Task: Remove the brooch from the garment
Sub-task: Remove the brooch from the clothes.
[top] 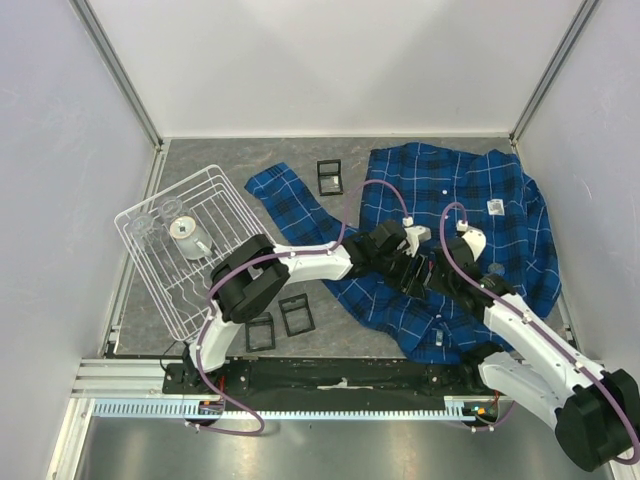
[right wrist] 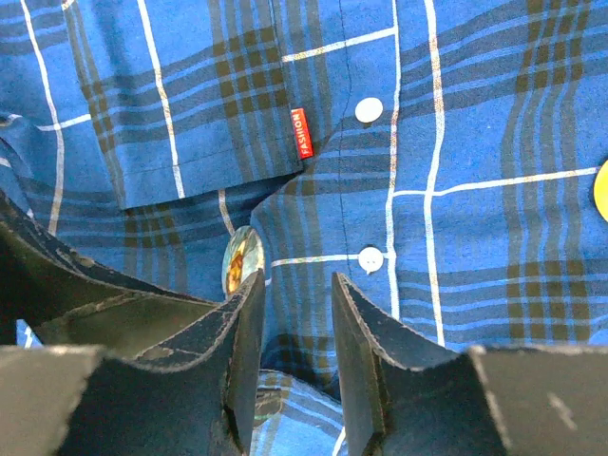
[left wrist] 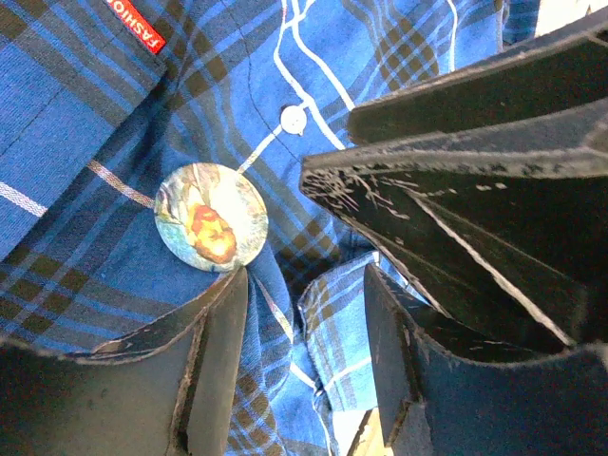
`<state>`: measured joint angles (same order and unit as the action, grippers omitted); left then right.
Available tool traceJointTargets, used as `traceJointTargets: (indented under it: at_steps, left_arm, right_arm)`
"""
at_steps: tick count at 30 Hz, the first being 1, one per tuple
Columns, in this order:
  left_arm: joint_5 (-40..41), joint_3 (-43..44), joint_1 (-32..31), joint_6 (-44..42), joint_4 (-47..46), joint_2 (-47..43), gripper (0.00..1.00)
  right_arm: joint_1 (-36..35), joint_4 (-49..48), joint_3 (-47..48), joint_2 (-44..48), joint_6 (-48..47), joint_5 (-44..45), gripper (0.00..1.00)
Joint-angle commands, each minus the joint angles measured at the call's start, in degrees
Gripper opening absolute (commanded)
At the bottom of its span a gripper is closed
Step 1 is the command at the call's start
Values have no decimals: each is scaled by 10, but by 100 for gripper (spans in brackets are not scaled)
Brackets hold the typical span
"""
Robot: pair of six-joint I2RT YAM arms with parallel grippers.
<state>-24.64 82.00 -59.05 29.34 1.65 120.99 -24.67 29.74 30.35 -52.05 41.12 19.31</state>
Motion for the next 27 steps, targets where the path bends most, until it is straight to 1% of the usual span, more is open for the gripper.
traceJointTargets:
  at_steps: [1,4,5,7,8,9,11,12,14,15,17,20,21,23,27]
  left_arm:
    - [-3,19,-4,7,-49,12,59]
    - [44,-10,-2,-16,-25,-29,59]
    - [70,-22,-2,-24,-20,-43,59]
    - [93,-58,4,-35,-2,-82,59]
    - [100,-71,8,-35,-2,-92,57]
    - [98,-93,12,-34,-9,-100,51]
    - [85,-111,27,-19,-15,-112,40]
    - [78,-123,31,-13,-38,-115,38]
    - [65,-131,37,-4,-51,-111,36]
    - [65,-133,37,-2,-53,-110,36]
    - [65,-130,38,1,-54,-97,35]
    - [66,-129,51,16,-53,-78,34]
    - [66,-133,55,20,-53,-74,35]
    - [74,-140,69,29,-51,-66,36]
    - [78,-159,89,25,-50,-63,37]
  right_arm:
    - [2,19,30,6,-13,21,42]
    - [2,9,37,-2,-41,-8,44]
    - [1,4,38,-3,-53,-32,45]
    - [1,-27,38,-7,-74,-65,47]
    - [1,-37,35,-12,-89,-80,47]
    - [0,-64,33,-20,-97,-125,43]
    - [-1,-82,35,-65,-104,-157,36]
    - [-6,-97,37,-79,-105,-172,28]
    - [-15,-104,44,-103,-105,-161,20]
    - [-24,-107,46,-106,-104,-154,14]
    - [-24,-110,48,-111,-100,-135,12]
    - [-25,-96,52,-146,-88,-104,12]
    - [-25,-78,51,-154,-73,-92,13]
    - [-24,-72,40,-166,-61,-68,16]
    - [-25,-61,32,-178,-44,-53,20]
